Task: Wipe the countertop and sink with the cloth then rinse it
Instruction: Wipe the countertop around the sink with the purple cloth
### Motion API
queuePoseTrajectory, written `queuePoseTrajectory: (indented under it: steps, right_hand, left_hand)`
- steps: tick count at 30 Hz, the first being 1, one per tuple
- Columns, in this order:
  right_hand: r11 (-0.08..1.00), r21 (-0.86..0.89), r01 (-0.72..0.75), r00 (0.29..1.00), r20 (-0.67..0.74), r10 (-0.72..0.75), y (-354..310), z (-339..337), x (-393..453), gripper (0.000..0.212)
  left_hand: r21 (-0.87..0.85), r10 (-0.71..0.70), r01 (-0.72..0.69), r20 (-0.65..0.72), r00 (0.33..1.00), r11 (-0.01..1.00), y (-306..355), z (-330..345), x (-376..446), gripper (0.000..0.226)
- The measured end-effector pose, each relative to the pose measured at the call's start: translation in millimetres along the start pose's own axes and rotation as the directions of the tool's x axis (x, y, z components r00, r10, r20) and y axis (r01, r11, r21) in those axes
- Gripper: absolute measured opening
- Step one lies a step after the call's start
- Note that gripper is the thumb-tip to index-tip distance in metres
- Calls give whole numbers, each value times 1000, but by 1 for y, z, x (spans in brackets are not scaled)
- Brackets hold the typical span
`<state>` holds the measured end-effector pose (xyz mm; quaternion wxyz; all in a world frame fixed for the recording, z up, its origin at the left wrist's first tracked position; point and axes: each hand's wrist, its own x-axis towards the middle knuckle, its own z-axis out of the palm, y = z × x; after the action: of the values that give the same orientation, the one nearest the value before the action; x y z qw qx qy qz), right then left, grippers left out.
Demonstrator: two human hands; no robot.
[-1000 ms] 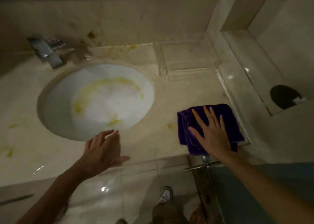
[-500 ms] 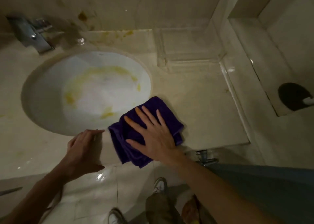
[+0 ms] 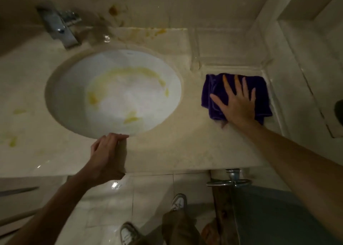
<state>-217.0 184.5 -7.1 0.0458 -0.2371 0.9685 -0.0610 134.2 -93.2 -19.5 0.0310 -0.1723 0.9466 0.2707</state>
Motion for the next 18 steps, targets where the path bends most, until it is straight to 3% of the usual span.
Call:
queuePoseTrajectory:
  steps: [3, 6, 8, 11, 13, 15, 18]
  right_hand:
    - [976, -35, 215, 976, 48, -213, -15, 4, -67, 88]
    - [948, -40, 315, 946, 93, -310, -35, 11, -124, 85]
    - [931, -38, 364, 927, 108, -358, -59, 18, -140, 83]
    - [855, -32, 518, 850, 133, -510, -116, 28, -148, 79]
    - [768, -6, 640, 761, 138, -633, -161, 35, -151, 77]
    - [665, 29, 746, 655, 149, -741, -211, 41, -155, 74]
    - [545, 64, 836, 530, 166, -832, -287, 51, -159, 72]
  left_hand:
    - [28, 9, -10, 41, 999, 1000, 3, -3, -3, 112]
    - [65, 29, -34, 87, 996, 997, 10, -10, -12, 120]
    - [77, -30, 28, 29, 999, 997, 10, -21, -23, 113]
    - [105, -151, 172, -183, 972, 979, -11, -43, -50, 84]
    - [76, -291, 329, -309, 906, 941, -36, -55, -69, 74]
    - [4, -449, 493, -410, 794, 870, -64, -67, -87, 68]
    - [-120, -647, 672, -438, 624, 730, -103, -83, -108, 58]
